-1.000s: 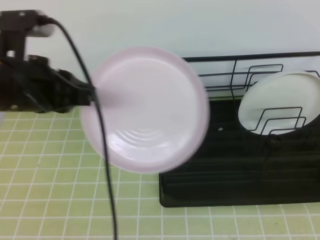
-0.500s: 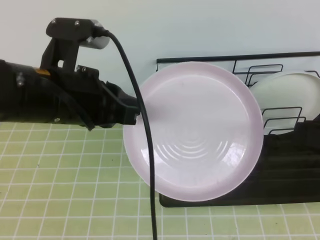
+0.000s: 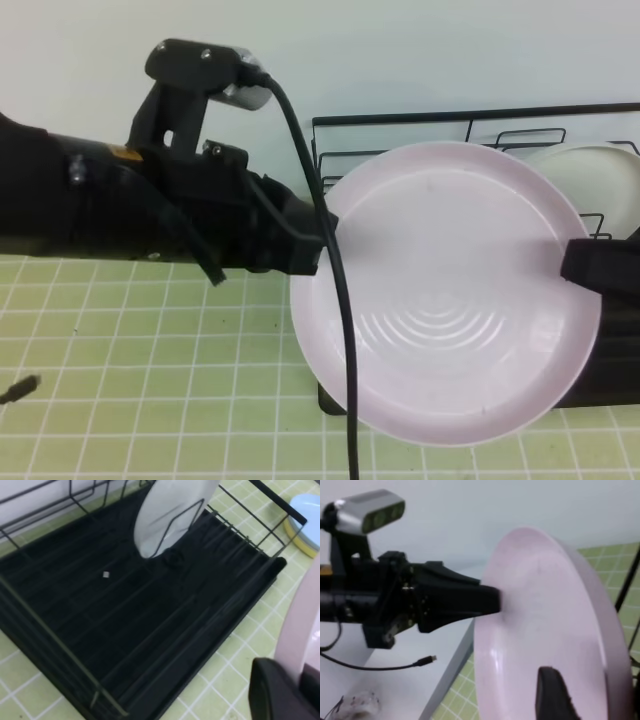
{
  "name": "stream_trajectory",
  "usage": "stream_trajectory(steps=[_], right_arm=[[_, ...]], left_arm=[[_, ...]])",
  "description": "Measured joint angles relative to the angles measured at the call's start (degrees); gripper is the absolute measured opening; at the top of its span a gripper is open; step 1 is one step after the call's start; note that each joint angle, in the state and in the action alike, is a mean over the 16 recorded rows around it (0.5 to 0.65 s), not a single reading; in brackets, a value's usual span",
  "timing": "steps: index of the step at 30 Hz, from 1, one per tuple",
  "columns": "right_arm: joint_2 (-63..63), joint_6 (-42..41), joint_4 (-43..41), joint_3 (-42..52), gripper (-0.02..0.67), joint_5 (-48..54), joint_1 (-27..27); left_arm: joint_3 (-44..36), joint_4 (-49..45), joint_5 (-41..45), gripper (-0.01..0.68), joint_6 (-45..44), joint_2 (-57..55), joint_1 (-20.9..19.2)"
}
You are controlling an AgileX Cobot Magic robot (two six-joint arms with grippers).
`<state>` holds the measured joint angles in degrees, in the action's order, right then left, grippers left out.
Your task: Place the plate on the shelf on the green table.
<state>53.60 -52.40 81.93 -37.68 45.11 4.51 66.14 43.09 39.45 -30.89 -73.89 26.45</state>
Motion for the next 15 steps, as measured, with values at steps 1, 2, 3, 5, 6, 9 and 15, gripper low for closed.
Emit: stream_trajectory(steps=[1, 2, 3, 5, 6, 9, 15], right_arm=[[0.6, -0.4, 0.5, 0.0, 0.341, 0.3, 0.0], [1.2, -0.7, 0.9, 0.0, 0.339, 0.7, 0.0], [1.8, -1.1, 1.4, 0.0, 0.334, 1.2, 0.0], [3.0, -1.9, 2.2, 0.0, 0.32, 2.1, 0.0], [3.6, -2.3, 2.6, 0.0, 0.309, 2.6, 0.0], [5.4, -4.1, 3.5, 0.0, 0.268, 4.0, 0.0], [8.3, -7.8, 4.3, 0.0, 0.181, 6.0, 0.0]], left_arm=[[0.0, -0.1, -0.1, 0.005, -0.1, 0.0, 0.3], [0.0, -0.1, -0.2, 0.005, -0.1, 0.0, 0.5], [0.0, -0.1, -0.3, 0.005, -0.2, 0.0, 0.6], [0.0, 0.3, -0.2, 0.005, -0.6, 0.0, 0.8], [0.0, 0.5, -0.2, 0.005, -0.9, 0.0, 0.9], [0.0, 1.7, 0.2, 0.005, -1.9, 0.0, 0.9], [0.1, 4.9, 2.4, 0.024, -4.6, 0.0, 0.8]])
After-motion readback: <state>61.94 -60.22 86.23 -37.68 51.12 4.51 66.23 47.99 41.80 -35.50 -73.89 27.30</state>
